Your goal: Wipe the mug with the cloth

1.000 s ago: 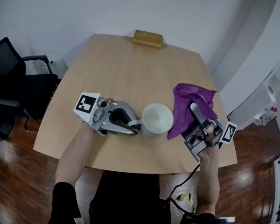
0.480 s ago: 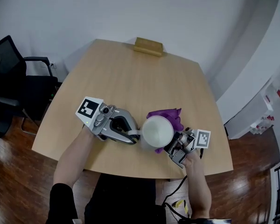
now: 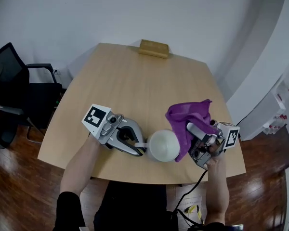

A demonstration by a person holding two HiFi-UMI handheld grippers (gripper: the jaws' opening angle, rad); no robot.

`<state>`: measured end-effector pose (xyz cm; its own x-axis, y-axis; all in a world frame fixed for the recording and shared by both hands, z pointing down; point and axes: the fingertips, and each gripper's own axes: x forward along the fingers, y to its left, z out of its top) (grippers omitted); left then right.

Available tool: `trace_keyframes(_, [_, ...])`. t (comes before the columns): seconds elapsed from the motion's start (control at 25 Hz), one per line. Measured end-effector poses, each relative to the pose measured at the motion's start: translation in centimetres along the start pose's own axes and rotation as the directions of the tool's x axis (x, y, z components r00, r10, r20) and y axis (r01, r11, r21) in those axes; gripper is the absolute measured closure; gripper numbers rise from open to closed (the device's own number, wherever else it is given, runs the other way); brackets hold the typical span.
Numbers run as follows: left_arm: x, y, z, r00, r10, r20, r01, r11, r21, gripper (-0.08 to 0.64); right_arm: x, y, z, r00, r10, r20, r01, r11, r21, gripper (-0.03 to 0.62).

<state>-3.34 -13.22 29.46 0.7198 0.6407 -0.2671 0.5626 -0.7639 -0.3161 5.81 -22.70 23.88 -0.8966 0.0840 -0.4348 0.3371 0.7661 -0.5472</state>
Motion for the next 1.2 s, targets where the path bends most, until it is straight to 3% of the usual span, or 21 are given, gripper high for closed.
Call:
trace_keyframes(0.08, [0.3, -0.4, -0.1, 1.0, -0.017, -0.001, 0.017, 1.0, 0.004, 0.509, 0.3, -1.1, -1.8, 0.999, 0.016, -0.047, -0.015, 0.999, 0.031, 0.515])
trace_keyframes(0.24, [0.2, 0.0, 0.3, 1.0, 0.0, -0.02, 0.0, 1.0, 0.019, 0.508, 0.0, -3.4, -3.2, 1.0, 0.001, -0.011, 0.0, 0.992, 0.129, 0.515])
trace_keyframes(0.32, [0.6, -0.2, -0.5, 0.997, 0.014, -0.077, -0.011, 0.999, 0.033, 0.506, -0.5, -4.3, -4.4, 1.0, -0.017, 0.022, 0.013, 0.98, 0.198, 0.515])
trace_keyframes(0.4, [1.3, -0.6, -2.1, 0.981, 0.027, -0.19, -0.016, 0.998, 0.057, 0.506, -1.7, -5.1, -5.7, 0.998, -0.043, 0.038, 0.034, 0.974, 0.225, 0.515])
trace_keyframes(0.52, [1.8, -0.5, -4.6, 0.925, 0.052, -0.377, -0.012, 0.994, 0.106, 0.506, -3.5, -6.6, -6.7, 0.994, -0.103, 0.025, 0.094, 0.969, 0.228, 0.515])
trace_keyframes(0.64, [2.6, -0.7, -6.5, 0.854, 0.071, -0.516, 0.019, 0.986, 0.167, 0.506, -5.0, -8.8, -7.9, 0.976, -0.213, -0.05, 0.218, 0.956, 0.197, 0.515])
trace_keyframes(0.76, [3.4, -0.8, -7.5, 0.81, 0.095, -0.579, 0.039, 0.976, 0.214, 0.506, -6.7, -11.4, -8.8, 0.913, -0.385, -0.137, 0.4, 0.91, 0.109, 0.515])
trace_keyframes(0.84, [3.6, -0.3, -8.5, 0.765, 0.132, -0.63, 0.04, 0.967, 0.251, 0.508, -7.8, -11.7, -8.0, 0.885, -0.448, -0.125, 0.458, 0.887, 0.059, 0.515])
trace_keyframes(0.92, [3.3, 0.2, -9.8, 0.703, 0.165, -0.692, 0.045, 0.96, 0.275, 0.508, -8.6, -10.5, -6.0, 0.892, -0.446, -0.072, 0.446, 0.895, -0.012, 0.515])
trace_keyframes(1.04, [2.3, 0.6, -11.8, 0.606, 0.191, -0.772, 0.073, 0.953, 0.293, 0.508, -7.8, -6.6, -3.0, 0.928, -0.369, -0.039, 0.359, 0.919, -0.16, 0.515])
trace_keyframes(1.12, [1.9, 0.6, -12.5, 0.57, 0.191, -0.799, 0.092, 0.952, 0.293, 0.508, -5.7, -3.8, -2.5, 0.94, -0.319, -0.118, 0.275, 0.918, -0.287, 0.515])
trace_keyframes(1.2, [1.7, 0.5, -12.8, 0.559, 0.185, -0.808, 0.101, 0.952, 0.288, 0.508, -3.4, -2.2, -3.8, 0.914, -0.31, -0.26, 0.196, 0.901, -0.386, 0.514])
